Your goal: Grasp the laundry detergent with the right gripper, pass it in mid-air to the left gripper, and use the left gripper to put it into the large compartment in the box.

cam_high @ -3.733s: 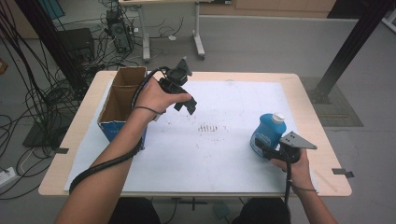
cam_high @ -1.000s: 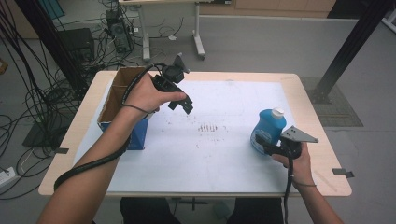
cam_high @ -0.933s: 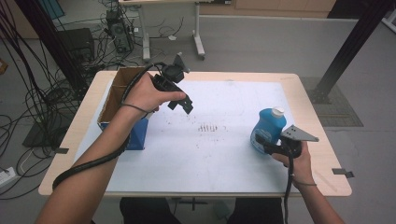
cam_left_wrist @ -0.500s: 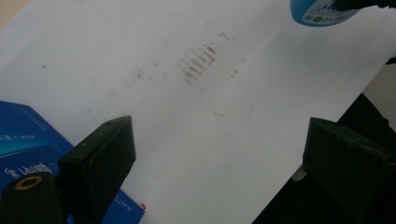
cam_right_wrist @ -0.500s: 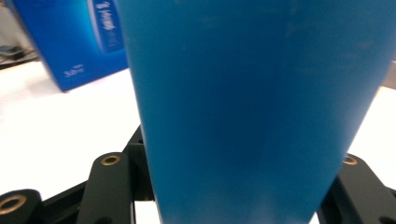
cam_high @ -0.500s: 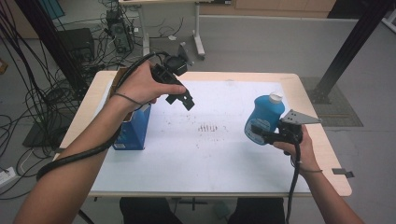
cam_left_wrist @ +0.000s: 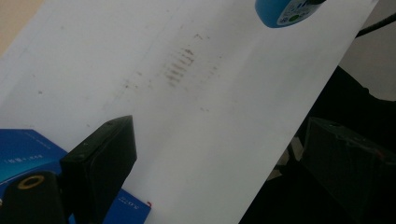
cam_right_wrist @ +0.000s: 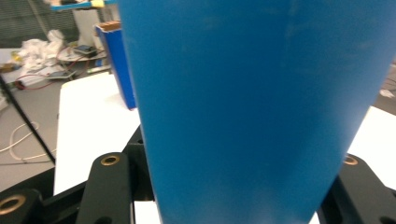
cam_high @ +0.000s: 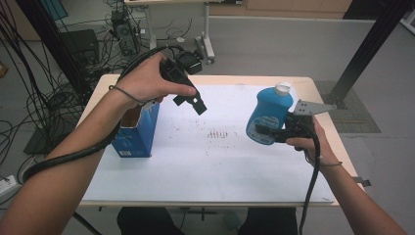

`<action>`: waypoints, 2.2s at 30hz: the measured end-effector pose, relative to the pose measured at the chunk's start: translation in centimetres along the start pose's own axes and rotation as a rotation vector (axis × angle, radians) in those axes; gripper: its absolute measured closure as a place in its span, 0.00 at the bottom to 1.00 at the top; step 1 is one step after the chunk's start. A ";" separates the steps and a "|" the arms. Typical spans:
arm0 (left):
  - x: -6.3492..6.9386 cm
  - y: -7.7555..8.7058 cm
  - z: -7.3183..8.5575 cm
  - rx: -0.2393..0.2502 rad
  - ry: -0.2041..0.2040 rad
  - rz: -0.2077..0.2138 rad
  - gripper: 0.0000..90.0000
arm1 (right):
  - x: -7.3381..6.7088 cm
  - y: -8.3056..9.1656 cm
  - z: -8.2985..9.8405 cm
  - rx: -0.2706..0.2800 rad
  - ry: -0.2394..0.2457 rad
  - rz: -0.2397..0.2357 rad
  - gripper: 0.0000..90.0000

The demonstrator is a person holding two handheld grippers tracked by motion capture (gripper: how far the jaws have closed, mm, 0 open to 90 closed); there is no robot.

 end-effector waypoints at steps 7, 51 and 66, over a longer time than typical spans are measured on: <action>0.5 0.4 -0.2 -0.010 -0.036 0.010 0.12 | -1.3 -1.6 -0.9 -0.016 0.019 -0.095 0.48; 6.8 2.0 -2.8 -0.046 -0.312 0.090 0.12 | -8.9 -6.7 -4.8 -0.077 0.173 -0.453 0.48; 7.3 1.5 -2.9 -0.063 -0.348 0.118 0.12 | -9.9 -7.5 -5.4 -0.109 0.204 -0.540 0.48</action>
Point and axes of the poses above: each handheld gripper's, and its own axes: y roughly backward along the jaws, z roughly out of its underside, x roughly to its right, the point moved 7 cm from there along -y, roughly forward along the jaws, and after that the axes turned 1 degree about x, right-handed, at the moved point
